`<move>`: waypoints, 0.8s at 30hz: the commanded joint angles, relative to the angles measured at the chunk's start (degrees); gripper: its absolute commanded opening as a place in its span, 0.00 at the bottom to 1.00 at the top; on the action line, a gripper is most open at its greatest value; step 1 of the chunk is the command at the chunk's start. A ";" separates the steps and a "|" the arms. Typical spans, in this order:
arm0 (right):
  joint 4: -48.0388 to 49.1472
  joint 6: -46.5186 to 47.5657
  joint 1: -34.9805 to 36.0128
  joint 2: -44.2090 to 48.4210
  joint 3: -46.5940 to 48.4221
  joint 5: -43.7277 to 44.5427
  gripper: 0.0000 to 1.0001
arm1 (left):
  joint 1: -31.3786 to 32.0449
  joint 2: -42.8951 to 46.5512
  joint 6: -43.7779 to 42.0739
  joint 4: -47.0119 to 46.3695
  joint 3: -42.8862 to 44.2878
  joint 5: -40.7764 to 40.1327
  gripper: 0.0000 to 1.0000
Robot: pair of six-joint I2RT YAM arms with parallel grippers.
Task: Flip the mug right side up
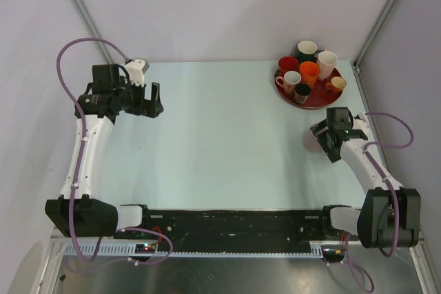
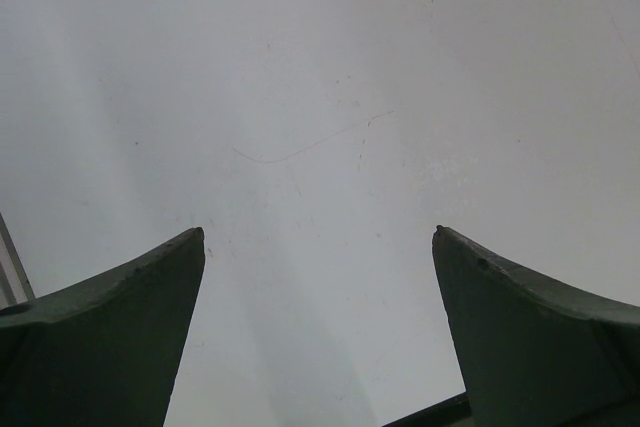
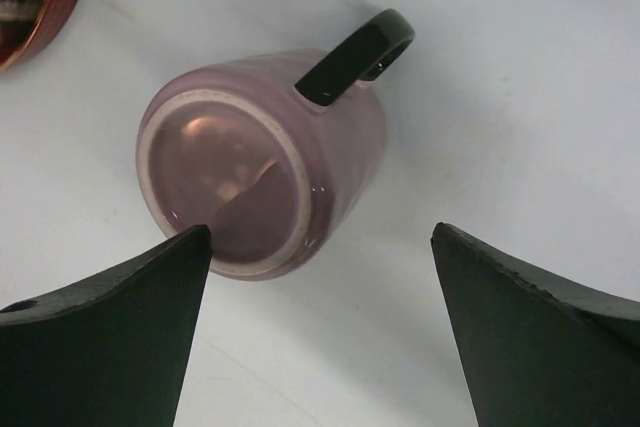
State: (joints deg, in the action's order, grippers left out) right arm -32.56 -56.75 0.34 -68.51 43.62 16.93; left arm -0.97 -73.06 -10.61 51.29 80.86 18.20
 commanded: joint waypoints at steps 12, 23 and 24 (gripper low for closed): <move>-2.83 15.85 -11.09 9.69 5.79 -12.79 0.99 | 0.27 1.28 -2.03 -0.85 -0.02 -0.95 0.98; 12.53 -6.83 -21.86 -6.67 4.34 -37.76 0.88 | 0.27 1.53 -1.76 -0.84 -0.91 -0.38 0.98; 13.14 -8.26 -21.52 -8.19 4.36 -37.01 0.86 | 0.31 1.65 -1.81 -0.84 -0.98 -0.54 0.98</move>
State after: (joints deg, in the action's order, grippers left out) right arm -25.28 -54.76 -22.98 -72.44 47.59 -14.94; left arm -0.97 -73.06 -11.16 51.33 80.38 17.74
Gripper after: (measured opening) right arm 0.899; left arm 0.985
